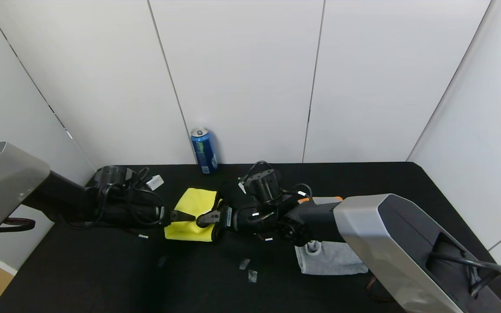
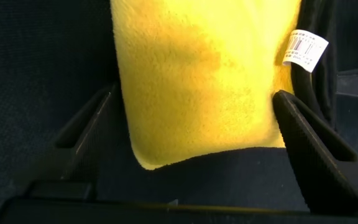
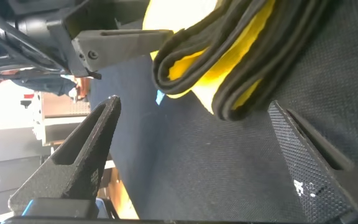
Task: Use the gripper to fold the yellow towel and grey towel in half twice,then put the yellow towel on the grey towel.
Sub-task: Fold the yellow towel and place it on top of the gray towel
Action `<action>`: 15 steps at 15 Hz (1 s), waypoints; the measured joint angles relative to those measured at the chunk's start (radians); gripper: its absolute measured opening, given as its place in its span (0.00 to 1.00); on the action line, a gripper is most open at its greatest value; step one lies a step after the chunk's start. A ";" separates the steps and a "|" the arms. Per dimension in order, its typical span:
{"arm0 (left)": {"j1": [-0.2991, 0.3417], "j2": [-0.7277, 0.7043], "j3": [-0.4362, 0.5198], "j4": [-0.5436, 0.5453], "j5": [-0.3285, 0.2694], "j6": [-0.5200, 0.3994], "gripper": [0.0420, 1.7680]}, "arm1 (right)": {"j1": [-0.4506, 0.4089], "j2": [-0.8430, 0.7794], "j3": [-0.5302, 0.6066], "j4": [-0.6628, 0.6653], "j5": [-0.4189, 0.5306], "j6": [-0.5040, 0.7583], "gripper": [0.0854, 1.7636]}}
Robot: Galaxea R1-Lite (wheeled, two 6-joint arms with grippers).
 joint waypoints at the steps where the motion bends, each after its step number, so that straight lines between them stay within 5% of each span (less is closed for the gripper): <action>1: -0.001 0.002 0.000 0.000 0.000 0.000 0.97 | 0.004 0.000 0.000 0.006 0.001 -0.007 0.97; 15: -0.016 0.012 0.007 -0.005 0.000 0.003 0.97 | 0.022 0.026 0.000 -0.025 -0.033 -0.098 0.97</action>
